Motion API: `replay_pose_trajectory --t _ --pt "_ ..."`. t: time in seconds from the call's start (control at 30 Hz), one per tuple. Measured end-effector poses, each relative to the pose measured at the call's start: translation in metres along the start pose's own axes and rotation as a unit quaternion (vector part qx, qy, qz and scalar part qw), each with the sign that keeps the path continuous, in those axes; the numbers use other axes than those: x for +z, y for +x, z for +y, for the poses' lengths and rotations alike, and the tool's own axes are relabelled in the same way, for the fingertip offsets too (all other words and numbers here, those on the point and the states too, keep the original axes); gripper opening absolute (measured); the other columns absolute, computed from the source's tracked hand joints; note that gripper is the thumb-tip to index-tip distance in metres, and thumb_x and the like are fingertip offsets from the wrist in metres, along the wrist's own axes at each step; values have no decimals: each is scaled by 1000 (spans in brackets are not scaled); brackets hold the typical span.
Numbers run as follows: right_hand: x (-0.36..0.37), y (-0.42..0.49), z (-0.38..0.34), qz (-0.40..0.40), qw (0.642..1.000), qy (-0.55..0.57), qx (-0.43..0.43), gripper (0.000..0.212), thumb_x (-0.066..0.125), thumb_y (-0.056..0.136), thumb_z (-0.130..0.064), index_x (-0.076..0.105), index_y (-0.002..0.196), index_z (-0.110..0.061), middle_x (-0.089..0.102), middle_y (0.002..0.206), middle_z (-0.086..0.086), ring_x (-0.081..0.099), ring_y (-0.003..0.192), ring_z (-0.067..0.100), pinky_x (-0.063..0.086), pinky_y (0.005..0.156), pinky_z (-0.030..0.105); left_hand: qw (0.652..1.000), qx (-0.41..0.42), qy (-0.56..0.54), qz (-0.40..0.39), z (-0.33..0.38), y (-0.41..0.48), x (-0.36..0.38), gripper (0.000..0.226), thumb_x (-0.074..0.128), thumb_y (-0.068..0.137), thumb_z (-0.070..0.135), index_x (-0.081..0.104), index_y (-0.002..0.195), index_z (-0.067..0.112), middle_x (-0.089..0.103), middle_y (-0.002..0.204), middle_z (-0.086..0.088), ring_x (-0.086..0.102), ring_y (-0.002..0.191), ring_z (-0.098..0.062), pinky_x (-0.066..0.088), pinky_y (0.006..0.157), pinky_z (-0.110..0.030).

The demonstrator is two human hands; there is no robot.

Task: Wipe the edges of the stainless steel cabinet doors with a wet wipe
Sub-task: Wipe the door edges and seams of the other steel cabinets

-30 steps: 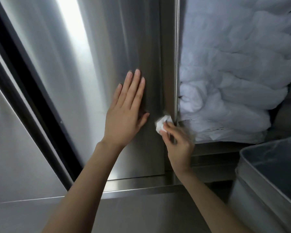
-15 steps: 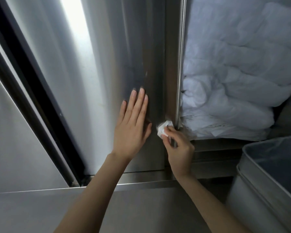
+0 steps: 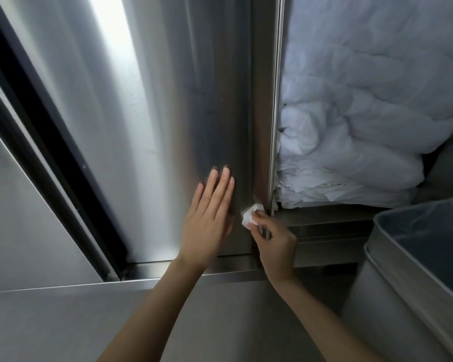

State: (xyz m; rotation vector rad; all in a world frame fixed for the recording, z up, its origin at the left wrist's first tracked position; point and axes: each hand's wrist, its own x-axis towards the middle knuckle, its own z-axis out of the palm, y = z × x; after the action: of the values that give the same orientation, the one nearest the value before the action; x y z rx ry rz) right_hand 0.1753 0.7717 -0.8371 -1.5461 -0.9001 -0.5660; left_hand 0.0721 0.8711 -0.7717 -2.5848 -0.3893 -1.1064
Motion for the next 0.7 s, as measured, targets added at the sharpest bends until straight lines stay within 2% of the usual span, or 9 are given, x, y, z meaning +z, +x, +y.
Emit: replay_pose_trajectory --t 0.07,0.13,0.27,0.37,0.47,0.57,0.63,0.7 --pt "-4 -23 14 -56 997 -34 30 24 81 65 7 74 86 -1 72 78 12 69 72 19 56 66 28 1000 1 4 -1 -2 0 0 75 76 80 9 38 144 1 34 153 -16 27 142 -33 29 114 -46" --pt "-7 -40 24 -122 987 -93 56 21 84 64 2 74 82 -6 69 66 8 65 58 21 51 56 26 1000 -4 2 -5 -1 0 1 76 75 79 8 37 145 1 32 154 -16 25 143 -34 27 115 -46" --pt "-12 -37 24 -205 964 -154 76 17 80 71 -6 74 87 -7 69 69 11 66 62 26 50 58 28 1000 -9 -1 -11 1 -1 3 75 74 80 7 37 145 1 30 154 -15 25 143 -34 27 115 -46" --pt "-17 -15 11 -140 985 -97 40 18 80 70 -1 75 87 -6 71 74 11 68 65 24 56 59 32 1000 -5 -3 -6 0 0 2 76 74 79 6 37 145 1 30 154 -15 24 143 -34 27 115 -46" --pt "-10 10 -9 -28 999 -23 11 23 78 72 1 73 94 -2 73 88 9 68 79 14 55 74 25 1000 -6 -2 -5 1 0 1 74 73 80 5 38 144 0 32 153 -16 26 142 -35 27 114 -47" --pt "-5 10 -11 -15 1000 -11 24 23 78 73 3 73 95 -1 73 90 9 68 83 14 54 76 25 1000 -8 -9 -6 1 0 0 71 72 81 5 39 144 -1 32 153 -16 27 142 -35 28 114 -48" --pt "-12 -2 2 -100 992 -46 56 18 75 77 -2 74 95 -4 73 87 11 70 80 20 56 73 30 1000 -8 -6 -9 0 0 0 74 74 80 4 38 144 0 30 154 -15 25 142 -35 27 114 -47" --pt "-20 -15 15 -252 952 -155 85 17 67 87 -15 72 102 -13 72 87 11 67 81 25 53 73 34 1000 -11 -2 -17 1 1 -1 76 75 78 4 37 145 0 28 154 -15 23 143 -34 25 115 -46"
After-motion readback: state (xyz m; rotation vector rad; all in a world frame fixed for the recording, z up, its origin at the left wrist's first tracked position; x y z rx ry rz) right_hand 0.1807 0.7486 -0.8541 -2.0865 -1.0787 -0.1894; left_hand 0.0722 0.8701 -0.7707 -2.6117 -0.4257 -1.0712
